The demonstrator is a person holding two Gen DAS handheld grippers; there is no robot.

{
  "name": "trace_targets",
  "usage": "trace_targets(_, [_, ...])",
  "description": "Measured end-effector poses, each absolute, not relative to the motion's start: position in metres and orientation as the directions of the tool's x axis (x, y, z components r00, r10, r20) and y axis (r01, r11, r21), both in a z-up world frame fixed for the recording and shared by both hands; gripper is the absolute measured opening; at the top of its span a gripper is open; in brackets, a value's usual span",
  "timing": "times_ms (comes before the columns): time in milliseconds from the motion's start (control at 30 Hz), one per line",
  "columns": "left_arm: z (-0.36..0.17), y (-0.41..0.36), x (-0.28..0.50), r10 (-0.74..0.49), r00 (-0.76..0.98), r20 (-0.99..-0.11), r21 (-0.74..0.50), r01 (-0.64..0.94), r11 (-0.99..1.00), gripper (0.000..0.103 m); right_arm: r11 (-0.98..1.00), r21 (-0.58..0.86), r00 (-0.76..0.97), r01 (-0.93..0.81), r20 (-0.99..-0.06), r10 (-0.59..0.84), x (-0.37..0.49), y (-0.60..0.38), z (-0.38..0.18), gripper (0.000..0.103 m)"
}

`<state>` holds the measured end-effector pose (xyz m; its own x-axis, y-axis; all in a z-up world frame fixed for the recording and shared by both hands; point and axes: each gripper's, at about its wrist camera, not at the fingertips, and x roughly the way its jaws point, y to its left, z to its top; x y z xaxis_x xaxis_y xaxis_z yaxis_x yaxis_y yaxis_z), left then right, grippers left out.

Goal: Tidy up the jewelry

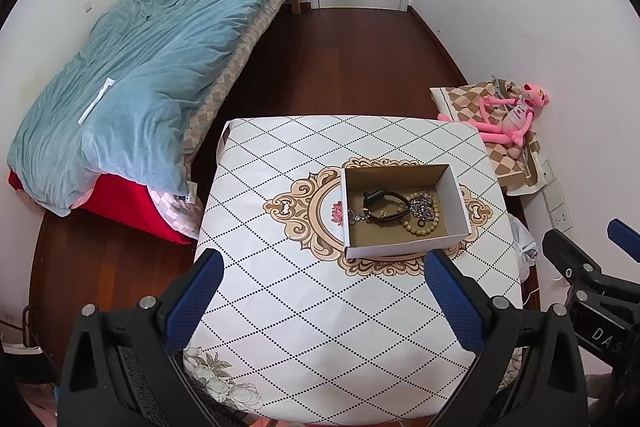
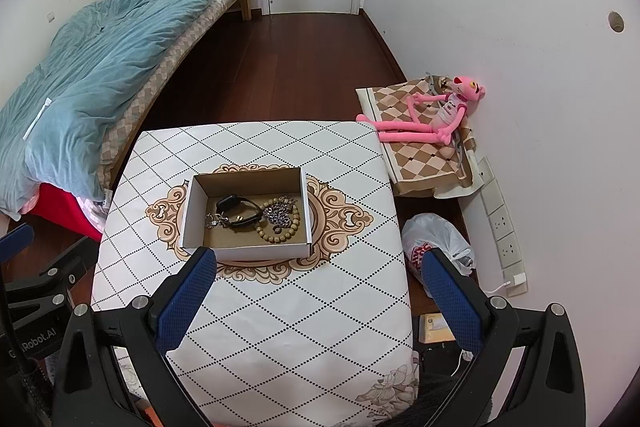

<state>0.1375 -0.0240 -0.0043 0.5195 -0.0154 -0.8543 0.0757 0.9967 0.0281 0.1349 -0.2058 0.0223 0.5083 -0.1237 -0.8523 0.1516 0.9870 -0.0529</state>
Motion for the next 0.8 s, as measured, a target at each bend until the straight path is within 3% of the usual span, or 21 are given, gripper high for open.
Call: trace_targets(800, [-0.0023,-0.0267,0.1349,-0.018,0.520,-0.854,0.026,0.077,0.997,0.102,0.986,-0.052,0.508,0.156,-0.852,-0.126,0.1351,-0.2107,0.0234,0.103])
